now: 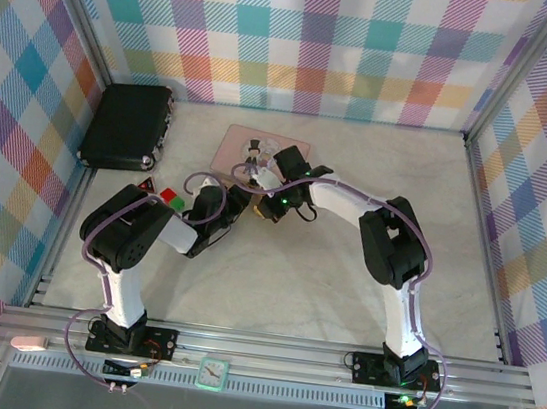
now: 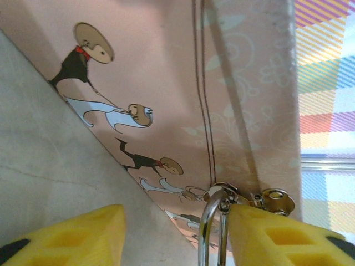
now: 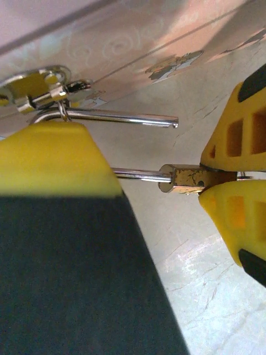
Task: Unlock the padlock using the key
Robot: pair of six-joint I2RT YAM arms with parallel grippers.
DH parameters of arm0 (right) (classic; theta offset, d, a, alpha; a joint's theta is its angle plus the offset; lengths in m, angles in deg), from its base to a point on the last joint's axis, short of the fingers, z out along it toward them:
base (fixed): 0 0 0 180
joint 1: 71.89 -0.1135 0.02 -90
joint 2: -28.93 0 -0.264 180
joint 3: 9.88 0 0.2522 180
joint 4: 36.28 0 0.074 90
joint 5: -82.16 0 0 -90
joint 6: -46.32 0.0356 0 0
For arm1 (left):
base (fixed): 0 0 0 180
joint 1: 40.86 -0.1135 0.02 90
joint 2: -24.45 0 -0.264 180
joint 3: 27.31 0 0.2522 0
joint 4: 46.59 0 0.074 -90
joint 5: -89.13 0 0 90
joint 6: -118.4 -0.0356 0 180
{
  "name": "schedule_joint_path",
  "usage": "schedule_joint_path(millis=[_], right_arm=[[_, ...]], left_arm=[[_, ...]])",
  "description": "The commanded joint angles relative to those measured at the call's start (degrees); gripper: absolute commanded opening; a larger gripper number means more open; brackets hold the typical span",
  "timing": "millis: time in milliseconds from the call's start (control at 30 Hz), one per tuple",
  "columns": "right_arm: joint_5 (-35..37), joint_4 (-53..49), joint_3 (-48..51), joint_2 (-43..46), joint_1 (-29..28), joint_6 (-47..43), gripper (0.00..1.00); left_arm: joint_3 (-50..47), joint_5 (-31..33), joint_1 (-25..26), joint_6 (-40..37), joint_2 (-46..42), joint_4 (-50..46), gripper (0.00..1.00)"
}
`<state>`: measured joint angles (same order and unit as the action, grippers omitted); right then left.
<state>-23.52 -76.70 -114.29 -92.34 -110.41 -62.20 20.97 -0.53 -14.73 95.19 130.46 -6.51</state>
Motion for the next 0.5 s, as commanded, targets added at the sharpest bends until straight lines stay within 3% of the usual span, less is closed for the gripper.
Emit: schedule_joint_path(millis=[0, 133, 333, 467], right_arm=[[-3.2, 0.1, -1.5, -0.2, 0.0, -0.7, 0.00], [-4.7, 0.3, -1.1, 0.3, 0.0, -0.4, 0.00], [-4.9, 0.4, -0.9, 0.7, 0.1, -0.2, 0.00], [-5.6, 0.7, -0.6, 1.4, 0.1, 0.3, 0.00]], left_arm=[[2.1, 1.6, 0.3, -1.5, 0.3, -3.0, 0.45], [3.9, 1.2, 0.4, -1.8, 2.6, -1.7, 0.40], [5.4, -0.3, 0.7, -1.0, 5.7, 1.6, 0.16], [5.4, 0.2, 0.9, -1.1, 5.9, 1.4, 0.05]])
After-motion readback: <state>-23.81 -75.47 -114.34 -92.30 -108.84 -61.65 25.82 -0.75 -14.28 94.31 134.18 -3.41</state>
